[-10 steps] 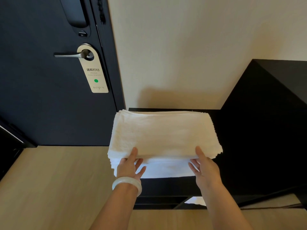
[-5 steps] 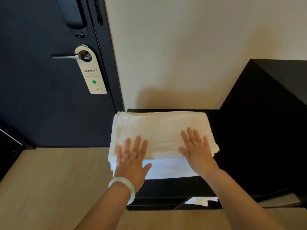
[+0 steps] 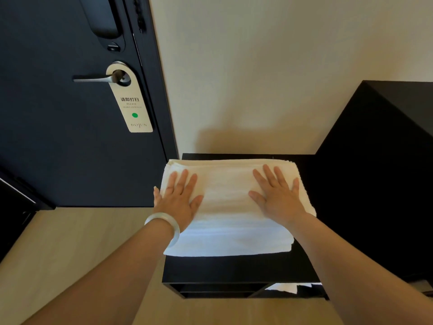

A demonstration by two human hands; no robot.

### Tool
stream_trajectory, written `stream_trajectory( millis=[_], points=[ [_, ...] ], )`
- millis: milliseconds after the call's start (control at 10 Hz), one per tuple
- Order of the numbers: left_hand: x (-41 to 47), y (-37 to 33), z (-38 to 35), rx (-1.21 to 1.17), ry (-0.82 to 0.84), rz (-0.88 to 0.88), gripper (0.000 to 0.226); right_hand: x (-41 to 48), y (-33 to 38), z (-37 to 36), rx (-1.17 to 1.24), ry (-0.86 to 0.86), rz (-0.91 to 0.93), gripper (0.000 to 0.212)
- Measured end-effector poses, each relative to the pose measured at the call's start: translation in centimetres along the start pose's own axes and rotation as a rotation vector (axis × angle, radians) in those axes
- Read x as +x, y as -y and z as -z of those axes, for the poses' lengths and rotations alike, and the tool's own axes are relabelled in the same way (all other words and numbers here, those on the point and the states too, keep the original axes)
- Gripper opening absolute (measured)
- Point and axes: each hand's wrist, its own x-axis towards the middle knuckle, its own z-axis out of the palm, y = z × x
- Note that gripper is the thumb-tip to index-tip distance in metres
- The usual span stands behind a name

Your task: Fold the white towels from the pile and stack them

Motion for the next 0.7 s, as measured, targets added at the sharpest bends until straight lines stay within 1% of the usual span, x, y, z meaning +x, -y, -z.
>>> stream_trajectory(
  millis=[200,300,400,500,600,700],
  points=[
    [-0.9,-0.2,-1.5,-0.054,0.018,0.021,0.062,0.3,0.0,-1.6,-0.035,0.016,-0.012,0.066],
    [-0.6,-0.5,-1.2,-0.049,0.050,0.050,0.062,0.7,0.1,-1.4,-0.040,0.069,-0.003,0.067],
    [-0.7,-0.8,0.1,0.023,0.112,0.047,0.063,-0.1,0.5,-0.2,-0.041,0.126,-0.014,0.067],
    [-2.1,-1.3,1.3,0.091,0.162,0.064,0.065,-1.9,2.1,1.0,0.003,0.122,-0.039,0.067],
    [-3.8,-1.9,2.4,0.096,0.213,0.059,0.065,-3.9,2.7,2.0,0.032,0.183,-0.041,0.065],
    [-5.5,-2.1,4.3,0.103,0.246,0.033,0.065,-5.7,2.2,4.1,0.098,0.280,-0.030,0.064]
  ],
)
